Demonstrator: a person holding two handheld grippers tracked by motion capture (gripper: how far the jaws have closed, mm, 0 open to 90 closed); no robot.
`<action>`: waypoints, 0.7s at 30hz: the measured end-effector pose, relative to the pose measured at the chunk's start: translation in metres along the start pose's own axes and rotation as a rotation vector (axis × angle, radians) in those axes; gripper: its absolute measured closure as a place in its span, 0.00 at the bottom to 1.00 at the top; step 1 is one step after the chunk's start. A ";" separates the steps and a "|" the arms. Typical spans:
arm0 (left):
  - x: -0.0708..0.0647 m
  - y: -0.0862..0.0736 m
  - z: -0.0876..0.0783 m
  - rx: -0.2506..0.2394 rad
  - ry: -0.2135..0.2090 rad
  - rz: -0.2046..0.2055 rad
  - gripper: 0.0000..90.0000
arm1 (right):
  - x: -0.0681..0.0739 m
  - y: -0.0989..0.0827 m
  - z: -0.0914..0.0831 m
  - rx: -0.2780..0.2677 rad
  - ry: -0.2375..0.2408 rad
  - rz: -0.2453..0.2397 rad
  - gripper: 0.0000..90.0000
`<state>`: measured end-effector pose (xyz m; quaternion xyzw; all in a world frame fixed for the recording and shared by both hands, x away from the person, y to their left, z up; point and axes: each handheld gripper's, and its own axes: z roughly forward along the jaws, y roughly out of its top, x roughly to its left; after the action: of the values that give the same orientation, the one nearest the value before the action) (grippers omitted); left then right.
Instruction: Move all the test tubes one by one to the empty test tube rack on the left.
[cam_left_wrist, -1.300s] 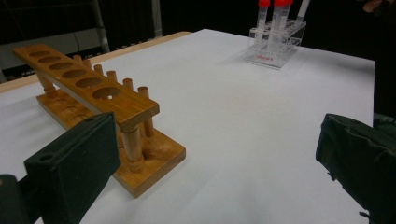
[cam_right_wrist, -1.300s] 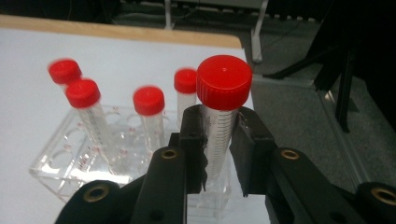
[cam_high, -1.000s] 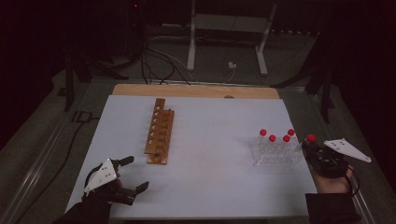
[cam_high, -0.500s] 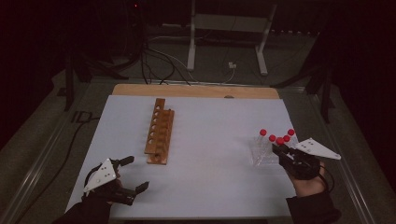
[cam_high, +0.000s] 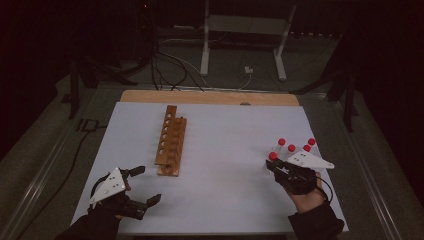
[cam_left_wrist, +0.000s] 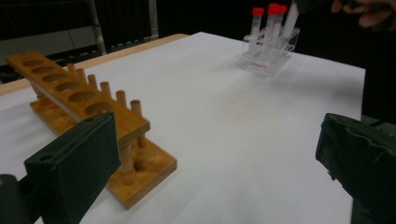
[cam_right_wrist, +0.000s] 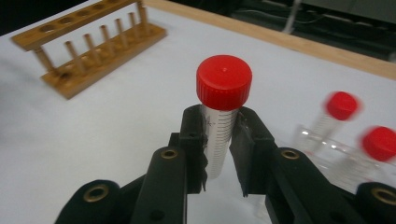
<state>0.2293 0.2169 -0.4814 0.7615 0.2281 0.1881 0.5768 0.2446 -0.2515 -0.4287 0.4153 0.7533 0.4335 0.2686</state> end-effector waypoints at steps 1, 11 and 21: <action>-0.001 0.003 0.000 -0.002 -0.004 -0.001 0.00 | 0.003 0.001 0.003 0.005 0.010 -0.006 0.83; -0.003 0.026 0.010 0.016 -0.063 0.004 0.00 | 0.036 0.002 0.025 0.042 0.111 -0.074 0.83; -0.010 0.046 0.033 0.044 -0.125 0.034 0.01 | 0.059 0.002 0.037 0.063 0.187 -0.123 0.83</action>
<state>0.2454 0.1744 -0.4463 0.7880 0.1827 0.1450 0.5698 0.2433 -0.1847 -0.4472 0.3343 0.8124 0.4291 0.2101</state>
